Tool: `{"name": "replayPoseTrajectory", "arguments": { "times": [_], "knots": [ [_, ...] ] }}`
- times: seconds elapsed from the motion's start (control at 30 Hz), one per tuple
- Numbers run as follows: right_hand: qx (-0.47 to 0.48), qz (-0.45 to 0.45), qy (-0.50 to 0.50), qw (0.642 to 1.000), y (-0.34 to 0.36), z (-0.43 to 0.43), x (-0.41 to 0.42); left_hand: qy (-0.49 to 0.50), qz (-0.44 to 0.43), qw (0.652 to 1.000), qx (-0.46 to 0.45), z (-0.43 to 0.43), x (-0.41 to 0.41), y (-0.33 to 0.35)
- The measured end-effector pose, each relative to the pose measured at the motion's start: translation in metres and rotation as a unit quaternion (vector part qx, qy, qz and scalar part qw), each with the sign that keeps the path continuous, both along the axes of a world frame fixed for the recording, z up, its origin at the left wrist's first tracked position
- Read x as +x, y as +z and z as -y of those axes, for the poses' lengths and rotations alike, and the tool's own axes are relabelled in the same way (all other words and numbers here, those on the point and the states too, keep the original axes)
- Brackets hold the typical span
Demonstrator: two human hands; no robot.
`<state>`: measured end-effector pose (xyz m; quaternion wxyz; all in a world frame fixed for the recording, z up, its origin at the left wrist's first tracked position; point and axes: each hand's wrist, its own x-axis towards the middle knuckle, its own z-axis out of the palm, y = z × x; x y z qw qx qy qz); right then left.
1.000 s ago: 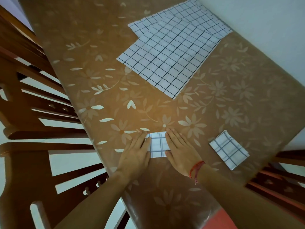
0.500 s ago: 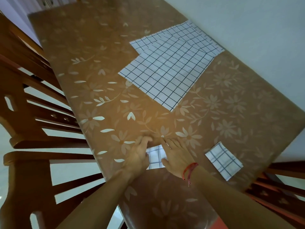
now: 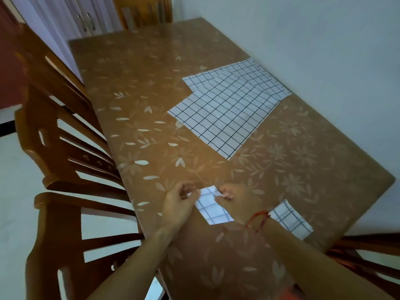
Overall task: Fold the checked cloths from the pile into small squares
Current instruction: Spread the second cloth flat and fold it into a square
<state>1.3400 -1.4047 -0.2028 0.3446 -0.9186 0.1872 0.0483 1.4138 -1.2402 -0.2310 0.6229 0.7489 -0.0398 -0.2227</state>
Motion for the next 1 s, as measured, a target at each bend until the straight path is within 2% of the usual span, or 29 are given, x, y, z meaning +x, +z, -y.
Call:
{"name": "replayPoseTrajectory", "arguments": {
  "times": [0.1, 0.23, 0.37, 0.47, 0.63, 0.77, 0.87, 0.93, 1.0],
  "knots": [
    [0.090, -0.005, -0.090, 0.992, 0.005, -0.004, -0.005, 0.019, -0.058, 0.998, -0.030, -0.008, -0.005, 0.005],
    [0.272, -0.026, -0.155, 0.950, 0.018, -0.014, -0.011, -0.006, -0.093, 0.995, -0.039, -0.020, -0.013, 0.010],
    [0.234, -0.050, -0.122, 0.963, 0.024, -0.020, -0.017, -0.040, -0.048, 0.998, 0.020, -0.033, -0.015, 0.012],
    [0.244, -0.048, -0.104, 0.963, 0.026, -0.023, -0.014, -0.082, -0.010, 0.996, 0.046, -0.039, -0.014, 0.019],
    [0.161, -0.058, -0.039, 0.984, 0.032, -0.026, -0.006, -0.092, -0.009, 0.994, 0.052, -0.049, -0.013, 0.028],
    [0.169, -0.049, -0.077, 0.981, 0.030, -0.028, -0.001, -0.018, -0.072, 0.997, 0.032, -0.058, -0.011, 0.027],
    [0.234, -0.040, -0.134, 0.962, 0.028, -0.031, 0.002, 0.071, -0.188, 0.979, -0.038, -0.065, -0.012, 0.024],
    [0.253, -0.048, -0.158, 0.953, 0.024, -0.031, 0.004, 0.080, -0.234, 0.966, -0.070, -0.068, -0.015, 0.025],
    [0.270, -0.049, -0.176, 0.945, 0.020, -0.030, 0.006, 0.077, -0.242, 0.965, -0.070, -0.070, -0.019, 0.027]
  ]
}}
